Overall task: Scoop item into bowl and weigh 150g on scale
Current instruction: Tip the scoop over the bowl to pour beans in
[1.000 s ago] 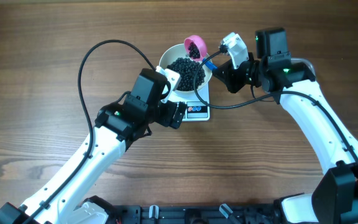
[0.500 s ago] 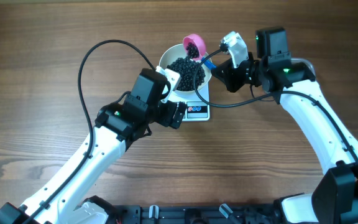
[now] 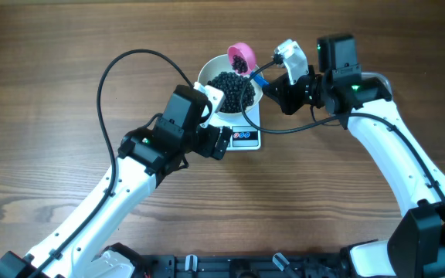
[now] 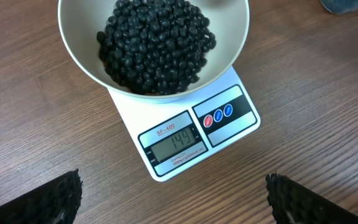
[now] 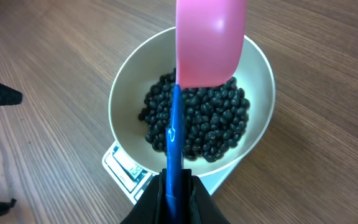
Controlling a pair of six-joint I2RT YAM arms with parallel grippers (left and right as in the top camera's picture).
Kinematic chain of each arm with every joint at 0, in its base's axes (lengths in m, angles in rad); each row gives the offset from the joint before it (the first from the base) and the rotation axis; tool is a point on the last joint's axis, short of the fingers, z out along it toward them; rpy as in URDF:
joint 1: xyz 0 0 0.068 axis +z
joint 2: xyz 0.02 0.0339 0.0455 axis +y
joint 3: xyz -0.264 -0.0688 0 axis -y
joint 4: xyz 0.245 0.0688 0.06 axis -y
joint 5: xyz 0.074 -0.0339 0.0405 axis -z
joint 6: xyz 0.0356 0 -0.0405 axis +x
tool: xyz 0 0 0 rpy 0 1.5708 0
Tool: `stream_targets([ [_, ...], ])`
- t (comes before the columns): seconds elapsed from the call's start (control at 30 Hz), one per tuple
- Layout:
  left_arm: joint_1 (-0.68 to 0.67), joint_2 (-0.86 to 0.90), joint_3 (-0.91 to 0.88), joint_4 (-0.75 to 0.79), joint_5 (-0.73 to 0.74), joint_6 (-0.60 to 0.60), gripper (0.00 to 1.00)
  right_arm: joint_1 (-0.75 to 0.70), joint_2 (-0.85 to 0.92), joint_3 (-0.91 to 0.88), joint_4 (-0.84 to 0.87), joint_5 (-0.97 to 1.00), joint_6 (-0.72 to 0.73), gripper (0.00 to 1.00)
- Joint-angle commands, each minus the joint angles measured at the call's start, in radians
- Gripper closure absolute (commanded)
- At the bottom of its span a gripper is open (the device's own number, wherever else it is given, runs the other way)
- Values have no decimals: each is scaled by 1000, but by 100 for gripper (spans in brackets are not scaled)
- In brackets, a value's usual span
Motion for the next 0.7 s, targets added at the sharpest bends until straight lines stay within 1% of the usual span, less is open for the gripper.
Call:
stream_targets([
  [0.0, 5, 3, -6, 0, 12, 16, 0, 5, -30, 16, 10, -58, 13, 96],
  [0.27, 5, 3, -6, 0, 12, 16, 0, 5, -30, 16, 9, -58, 11, 96],
  [0.3, 5, 3, -6, 0, 12, 16, 0, 5, -30, 16, 6, -58, -18, 96],
  [0.33, 5, 3, -6, 0, 12, 16, 0, 5, -30, 16, -2, -46, -79, 96],
  [0.37, 5, 3, -6, 0, 12, 16, 0, 5, -30, 16, -4, 2, -94, 96],
  [0.4, 5, 3, -6, 0, 12, 16, 0, 5, -30, 16, -3, 69, -85, 96],
  [0.43, 5, 3, -6, 0, 12, 16, 0, 5, -30, 16, 2, 75, -48, 96],
  [0.47, 5, 3, -6, 0, 12, 16, 0, 5, -30, 16, 11, 39, 12, 96],
  [0.5, 5, 3, -6, 0, 12, 16, 0, 5, -30, 16, 9, -78, 3, 96],
  [0.53, 5, 3, -6, 0, 12, 16, 0, 5, -30, 16, 3, -119, -13, 96],
  [0.6, 5, 3, -6, 0, 12, 16, 0, 5, -30, 16, 5, -51, -9, 96],
  [0.63, 5, 3, -6, 0, 12, 16, 0, 5, -30, 16, 7, -46, 15, 96],
  [0.67, 5, 3, -6, 0, 12, 16, 0, 5, -30, 16, 13, -52, 75, 96],
])
